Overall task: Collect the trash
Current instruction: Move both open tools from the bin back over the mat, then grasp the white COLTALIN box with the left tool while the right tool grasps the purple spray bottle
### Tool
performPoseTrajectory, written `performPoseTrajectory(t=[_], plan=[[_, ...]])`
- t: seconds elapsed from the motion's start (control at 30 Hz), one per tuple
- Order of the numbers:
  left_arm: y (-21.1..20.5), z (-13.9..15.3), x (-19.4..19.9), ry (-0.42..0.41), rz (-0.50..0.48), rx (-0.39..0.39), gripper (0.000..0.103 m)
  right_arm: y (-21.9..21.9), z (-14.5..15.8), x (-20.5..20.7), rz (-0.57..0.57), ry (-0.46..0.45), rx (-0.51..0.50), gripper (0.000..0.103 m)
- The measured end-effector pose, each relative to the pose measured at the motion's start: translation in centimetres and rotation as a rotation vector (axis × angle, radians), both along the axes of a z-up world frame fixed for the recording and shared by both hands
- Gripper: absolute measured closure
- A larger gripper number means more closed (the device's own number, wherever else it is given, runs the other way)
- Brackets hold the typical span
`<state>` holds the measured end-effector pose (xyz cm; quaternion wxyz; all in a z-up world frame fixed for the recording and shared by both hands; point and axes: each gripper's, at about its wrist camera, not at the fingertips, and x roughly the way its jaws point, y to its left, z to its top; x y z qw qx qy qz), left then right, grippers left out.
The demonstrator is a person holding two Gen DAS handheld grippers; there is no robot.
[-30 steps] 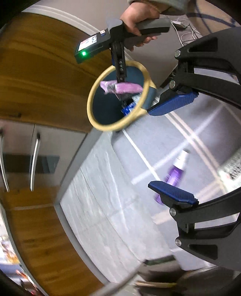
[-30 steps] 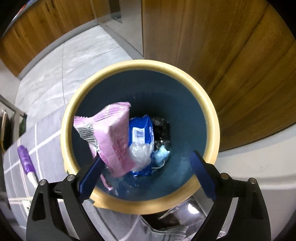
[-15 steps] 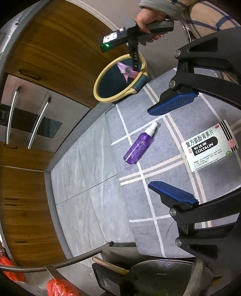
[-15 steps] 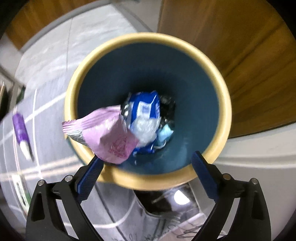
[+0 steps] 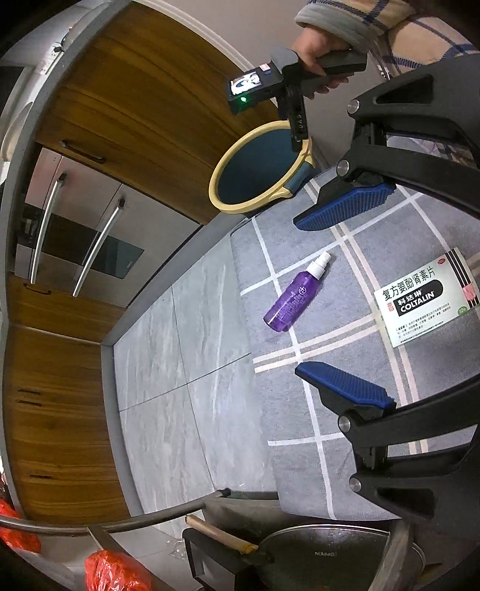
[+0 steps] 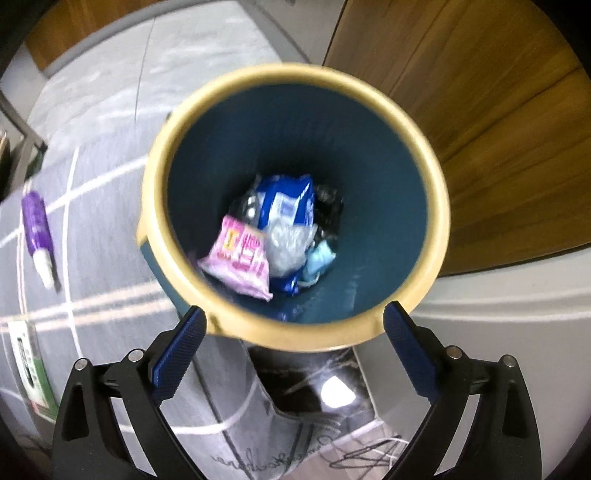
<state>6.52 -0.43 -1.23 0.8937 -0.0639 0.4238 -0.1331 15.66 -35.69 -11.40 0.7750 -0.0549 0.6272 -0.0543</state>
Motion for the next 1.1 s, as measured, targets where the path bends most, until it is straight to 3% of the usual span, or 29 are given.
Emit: performPoseTrajectory(t=[0.27, 0.53, 0.63, 0.8, 1.1], plan=[[0.0, -0.7, 0.1, 0.010, 0.017, 0.027, 0.030, 3.0, 3.9, 0.9, 0.011, -0.139, 0.002, 0.007], [-1.2, -3.0, -0.3, 0.073, 0.015, 0.095, 0.030, 10.6, 7.8, 1.3, 0.076, -0.287, 0.128, 0.007], [-1.9, -3.3, -0.6, 0.073, 0.003, 0.134, 0.030, 13.5, 7.3, 1.5, 0.107, -0.292, 0.181, 0.006], [-2.7, -4.5, -1.1, 0.104, 0.042, 0.161, 0.030, 17.3, 5.6, 1.2, 0.212, -0.270, 0.167, 0.006], [-5.0, -9.0, -3.3, 0.196, 0.166, 0.166, 0.030, 18.5, 3.4, 1.3, 0.308, -0.273, 0.210, 0.006]])
